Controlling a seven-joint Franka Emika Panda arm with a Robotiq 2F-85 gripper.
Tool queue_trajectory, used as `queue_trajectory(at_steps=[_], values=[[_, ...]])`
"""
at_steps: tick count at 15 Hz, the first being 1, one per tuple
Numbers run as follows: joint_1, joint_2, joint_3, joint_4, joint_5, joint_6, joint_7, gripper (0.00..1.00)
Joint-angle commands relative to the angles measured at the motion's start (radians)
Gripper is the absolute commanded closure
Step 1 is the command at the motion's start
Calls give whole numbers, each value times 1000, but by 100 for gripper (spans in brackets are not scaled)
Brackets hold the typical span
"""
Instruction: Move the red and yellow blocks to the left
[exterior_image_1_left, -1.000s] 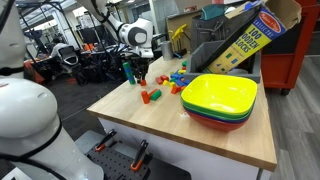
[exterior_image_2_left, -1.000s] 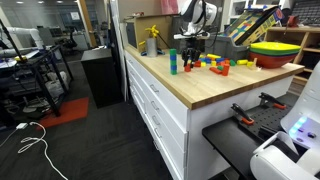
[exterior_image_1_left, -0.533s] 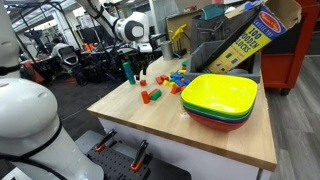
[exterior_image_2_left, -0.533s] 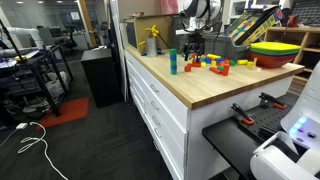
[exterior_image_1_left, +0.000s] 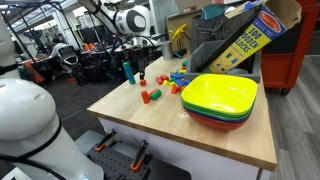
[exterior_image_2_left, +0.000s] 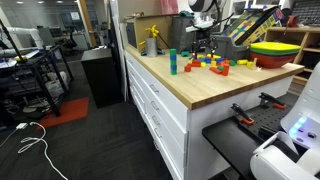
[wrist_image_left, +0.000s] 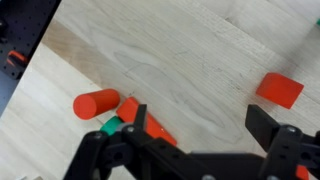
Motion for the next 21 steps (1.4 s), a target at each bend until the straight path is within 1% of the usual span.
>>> queue_trajectory(at_steps=[1,7,14,17,21], values=[[-6,-17,9,-15,-33,-9,-183,0],[-1,-5,16,-14,-64,27,-498,0],[3,30,51,-5,-56,122,-853,0],[7,62,72,15,-56,141,-938,0],[6,97,79,40,-62,157,-976,0]])
